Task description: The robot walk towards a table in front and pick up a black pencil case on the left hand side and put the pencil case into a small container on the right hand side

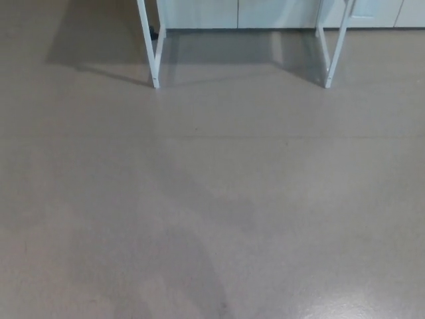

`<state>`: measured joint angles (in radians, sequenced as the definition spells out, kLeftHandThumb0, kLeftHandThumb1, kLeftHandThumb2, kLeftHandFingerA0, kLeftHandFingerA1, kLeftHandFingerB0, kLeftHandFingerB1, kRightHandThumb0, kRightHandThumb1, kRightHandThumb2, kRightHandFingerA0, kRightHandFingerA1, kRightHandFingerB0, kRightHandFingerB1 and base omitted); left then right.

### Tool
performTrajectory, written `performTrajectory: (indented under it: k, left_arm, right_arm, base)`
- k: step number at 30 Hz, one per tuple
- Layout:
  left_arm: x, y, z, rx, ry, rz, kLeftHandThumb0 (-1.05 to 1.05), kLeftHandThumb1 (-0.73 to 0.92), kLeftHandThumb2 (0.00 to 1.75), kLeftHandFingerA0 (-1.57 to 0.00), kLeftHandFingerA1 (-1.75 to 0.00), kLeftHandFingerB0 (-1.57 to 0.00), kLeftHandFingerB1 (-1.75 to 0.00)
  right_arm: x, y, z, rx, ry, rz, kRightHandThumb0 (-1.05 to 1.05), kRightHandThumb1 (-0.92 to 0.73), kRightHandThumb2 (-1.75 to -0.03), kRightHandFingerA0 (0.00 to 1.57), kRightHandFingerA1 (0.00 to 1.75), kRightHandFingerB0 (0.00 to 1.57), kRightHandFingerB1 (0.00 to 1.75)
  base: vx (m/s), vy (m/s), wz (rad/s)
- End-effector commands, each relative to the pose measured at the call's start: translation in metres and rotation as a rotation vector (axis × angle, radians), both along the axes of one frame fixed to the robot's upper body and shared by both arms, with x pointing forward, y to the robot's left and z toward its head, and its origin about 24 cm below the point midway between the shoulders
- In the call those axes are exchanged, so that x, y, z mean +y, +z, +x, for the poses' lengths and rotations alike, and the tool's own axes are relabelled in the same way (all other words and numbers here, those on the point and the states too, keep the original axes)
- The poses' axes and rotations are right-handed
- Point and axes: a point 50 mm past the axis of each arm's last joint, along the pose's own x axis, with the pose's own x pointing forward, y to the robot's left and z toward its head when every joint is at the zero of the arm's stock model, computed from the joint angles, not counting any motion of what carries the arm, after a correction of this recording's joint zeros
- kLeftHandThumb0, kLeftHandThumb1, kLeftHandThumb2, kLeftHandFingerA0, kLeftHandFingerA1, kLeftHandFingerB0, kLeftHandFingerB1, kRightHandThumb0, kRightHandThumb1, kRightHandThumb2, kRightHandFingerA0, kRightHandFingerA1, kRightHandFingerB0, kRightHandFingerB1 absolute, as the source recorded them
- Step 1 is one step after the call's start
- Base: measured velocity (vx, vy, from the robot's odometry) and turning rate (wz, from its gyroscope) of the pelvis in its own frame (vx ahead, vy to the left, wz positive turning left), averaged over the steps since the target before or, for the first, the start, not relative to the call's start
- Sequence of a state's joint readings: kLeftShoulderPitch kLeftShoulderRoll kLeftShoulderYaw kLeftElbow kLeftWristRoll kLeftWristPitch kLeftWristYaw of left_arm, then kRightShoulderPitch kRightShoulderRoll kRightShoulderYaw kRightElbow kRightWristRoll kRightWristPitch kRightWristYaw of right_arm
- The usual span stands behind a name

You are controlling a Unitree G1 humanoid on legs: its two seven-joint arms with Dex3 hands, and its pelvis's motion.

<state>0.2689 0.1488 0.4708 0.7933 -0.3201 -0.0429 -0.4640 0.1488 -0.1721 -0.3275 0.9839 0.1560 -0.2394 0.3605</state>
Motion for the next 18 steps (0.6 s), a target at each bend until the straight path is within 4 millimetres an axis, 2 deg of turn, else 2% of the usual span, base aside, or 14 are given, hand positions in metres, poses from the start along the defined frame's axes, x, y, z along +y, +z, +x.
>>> performTrajectory:
  k: [1,2,3,8,13,14,15,17,18]
  left_arm:
    - [0.005,0.0026,0.0,-0.002,0.008,0.009,-0.15,0.49,0.54,-0.51,-0.43,-0.28,-0.33]
    - [0.0051,0.0024,-0.0001,0.002,0.007,0.012,-0.12,0.34,0.83,-0.36,-0.6,-0.15,-0.5]
    - [0.0051,0.0024,0.0002,0.003,0.008,0.013,-0.15,0.48,0.54,-0.49,-0.42,-0.28,-0.33]
    - [0.0049,0.0027,-0.0014,-0.004,-0.006,0.008,-0.14,0.49,0.54,-0.5,-0.43,-0.27,-0.34]
    - [0.0039,0.0026,-0.0041,0.0,-0.015,0.014,-0.17,0.48,0.54,-0.53,-0.43,-0.29,-0.34]
    - [0.0037,0.0024,-0.004,0.004,-0.012,0.012,-0.13,0.33,0.83,-0.44,-0.63,-0.16,-0.51]
    - [0.0033,0.0026,-0.004,0.002,-0.014,0.015,-0.17,0.49,0.54,-0.53,-0.43,-0.29,-0.34]
    - [0.0032,0.0026,-0.004,0.002,-0.014,0.015,-0.17,0.49,0.54,-0.53,-0.43,-0.29,-0.34]
    - [0.0033,0.0025,-0.0038,-0.001,-0.024,0.017,-0.16,0.51,0.55,-0.43,-0.4,-0.28,-0.33]
  right_arm:
    - [-0.0017,0.0015,0.0003,-0.015,0.0,-0.007,-0.42,-0.45,-0.71,0.49,0.55,0.35,0.47]
    - [-0.0017,0.0014,0.0004,-0.018,-0.001,0.001,-0.42,-0.45,-0.7,0.48,0.55,0.36,0.47]
    - [-0.0017,0.0015,0.0003,-0.017,0.0,-0.002,-0.42,-0.45,-0.71,0.49,0.55,0.36,0.48]
    - [-0.0013,0.001,-0.0026,-0.004,0.011,-0.025,-0.43,-0.46,-0.7,0.5,0.54,0.36,0.46]
    - [-0.0016,0.0006,-0.0042,0.0,0.005,-0.015,-0.43,-0.45,-0.71,0.5,0.55,0.36,0.47]
    - [-0.0016,0.0007,-0.0044,-0.002,0.006,-0.014,-0.42,-0.46,-0.7,0.49,0.54,0.36,0.47]
    - [-0.0016,0.0009,-0.0045,-0.003,0.008,-0.011,-0.34,-0.56,-0.56,0.52,0.47,0.39,0.38]
    - [-0.0016,0.0009,-0.0045,-0.003,0.009,-0.011,-0.34,-0.56,-0.56,0.52,0.47,0.39,0.38]
    - [-0.0016,0.001,-0.0044,-0.004,0.01,-0.011,-0.34,-0.55,-0.56,0.52,0.47,0.39,0.38]
  base:
    - [0.04,0.114,-0.08]
    - [0.04,0.136,-0.05]
    - [-0.04,0.186,-0.08]
    - [0.16,0.308,-0.27]
    - [0.15,0.121,0.04]
    - [0.21,0.027,0.02]
    - [0.17,0.03,0.07]
    - [0.15,-0.034,0.12]
    - [0.17,-0.097,0.07]
